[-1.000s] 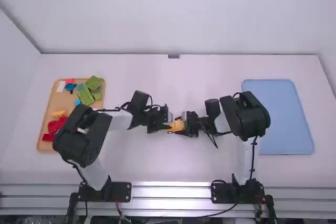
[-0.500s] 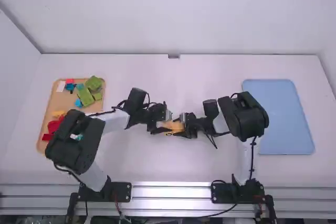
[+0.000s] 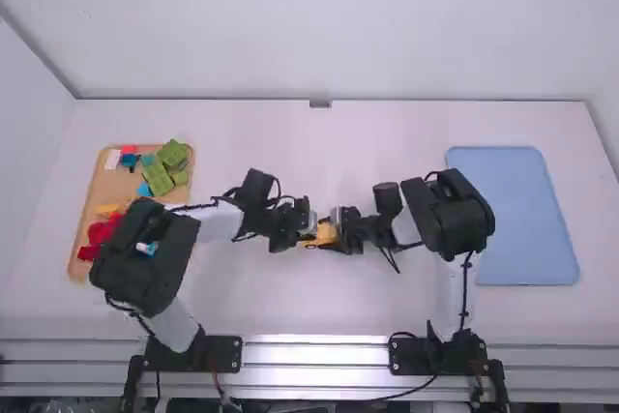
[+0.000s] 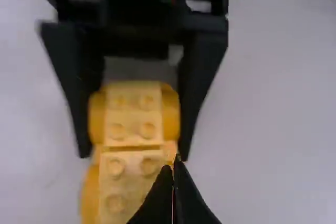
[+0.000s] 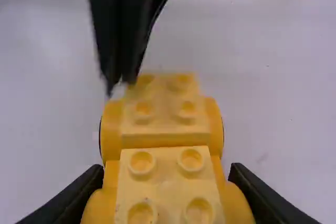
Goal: Assemble lego blocks to make yellow taxi
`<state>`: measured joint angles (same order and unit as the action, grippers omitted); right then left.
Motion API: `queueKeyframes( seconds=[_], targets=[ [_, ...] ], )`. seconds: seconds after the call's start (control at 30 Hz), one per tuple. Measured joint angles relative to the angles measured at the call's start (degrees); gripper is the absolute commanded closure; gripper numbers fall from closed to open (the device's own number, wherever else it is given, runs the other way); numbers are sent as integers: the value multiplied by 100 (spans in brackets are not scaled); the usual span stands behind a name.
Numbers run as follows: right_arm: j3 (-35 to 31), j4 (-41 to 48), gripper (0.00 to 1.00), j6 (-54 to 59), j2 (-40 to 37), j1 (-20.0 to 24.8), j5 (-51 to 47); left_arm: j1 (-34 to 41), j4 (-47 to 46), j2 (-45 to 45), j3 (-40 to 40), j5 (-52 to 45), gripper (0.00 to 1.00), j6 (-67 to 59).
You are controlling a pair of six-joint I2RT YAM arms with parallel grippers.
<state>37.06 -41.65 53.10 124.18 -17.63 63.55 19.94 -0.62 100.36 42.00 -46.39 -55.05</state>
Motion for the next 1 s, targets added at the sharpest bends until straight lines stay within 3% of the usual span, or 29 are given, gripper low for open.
queueKeyframes(
  seconds=[0.37, 0.67, 0.77, 1.0],
  targets=[
    [28, -7, 50, 0, 0, -63, -44, 160, 87, 433, 76, -264, 98, 96],
    [28, 24, 50, 2, 0, -63, -20, 13, -1384, 157, 415, -743, 98, -697],
    [28, 24, 50, 2, 0, -57, -13, 9, -1539, -177, 619, -636, 98, -798],
    [28, 28, 50, 7, 0, -52, -7, 9, -927, -479, 649, 599, 98, -35]
  ],
)
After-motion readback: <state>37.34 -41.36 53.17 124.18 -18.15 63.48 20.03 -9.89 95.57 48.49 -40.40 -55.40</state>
